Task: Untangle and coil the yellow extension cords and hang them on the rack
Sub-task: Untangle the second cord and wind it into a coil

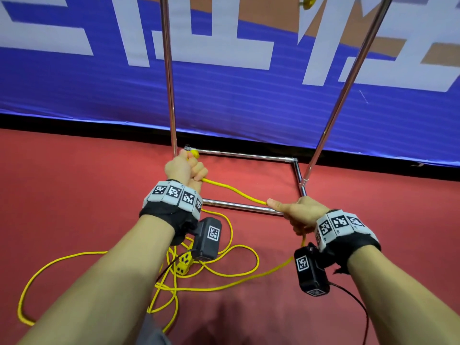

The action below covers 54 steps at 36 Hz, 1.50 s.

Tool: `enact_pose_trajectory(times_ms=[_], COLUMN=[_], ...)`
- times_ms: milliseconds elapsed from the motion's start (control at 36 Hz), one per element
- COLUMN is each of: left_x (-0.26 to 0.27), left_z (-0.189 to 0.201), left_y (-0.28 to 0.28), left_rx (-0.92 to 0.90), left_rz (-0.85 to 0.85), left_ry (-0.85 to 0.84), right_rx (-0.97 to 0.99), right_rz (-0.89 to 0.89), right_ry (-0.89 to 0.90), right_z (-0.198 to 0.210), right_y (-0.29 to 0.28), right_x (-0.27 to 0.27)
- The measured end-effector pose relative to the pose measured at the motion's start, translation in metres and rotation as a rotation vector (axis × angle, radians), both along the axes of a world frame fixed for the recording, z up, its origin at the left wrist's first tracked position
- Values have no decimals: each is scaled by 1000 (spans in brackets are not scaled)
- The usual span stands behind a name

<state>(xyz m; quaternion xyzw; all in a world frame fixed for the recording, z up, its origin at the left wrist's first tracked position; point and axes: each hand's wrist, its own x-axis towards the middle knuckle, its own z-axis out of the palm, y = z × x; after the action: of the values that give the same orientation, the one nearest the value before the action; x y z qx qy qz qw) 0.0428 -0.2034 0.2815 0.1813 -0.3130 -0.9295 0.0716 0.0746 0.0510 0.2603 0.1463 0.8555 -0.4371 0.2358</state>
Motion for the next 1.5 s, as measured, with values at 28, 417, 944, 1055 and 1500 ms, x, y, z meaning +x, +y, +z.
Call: enact_pose_trajectory(times_ms=[28, 417, 944, 1055, 1500], left_x=[-1, 8, 22, 14, 36], left_z=[1, 0, 2, 6, 4], left_y=[-3, 31, 62, 44, 74], left_rx=[-5, -702, -709, -492, -651], left_rz=[18, -355, -391, -284, -493], left_ry=[2, 12, -83, -90, 7], right_rx=[17, 217, -294, -317, -227], right_rz=[21, -70, 309, 279, 248], right_ry=[-22, 486, 422, 269, 489], right_z=[-1, 29, 32, 33, 42], right_y=[1, -22, -69, -60, -52], right_x=[1, -4, 15, 14, 7])
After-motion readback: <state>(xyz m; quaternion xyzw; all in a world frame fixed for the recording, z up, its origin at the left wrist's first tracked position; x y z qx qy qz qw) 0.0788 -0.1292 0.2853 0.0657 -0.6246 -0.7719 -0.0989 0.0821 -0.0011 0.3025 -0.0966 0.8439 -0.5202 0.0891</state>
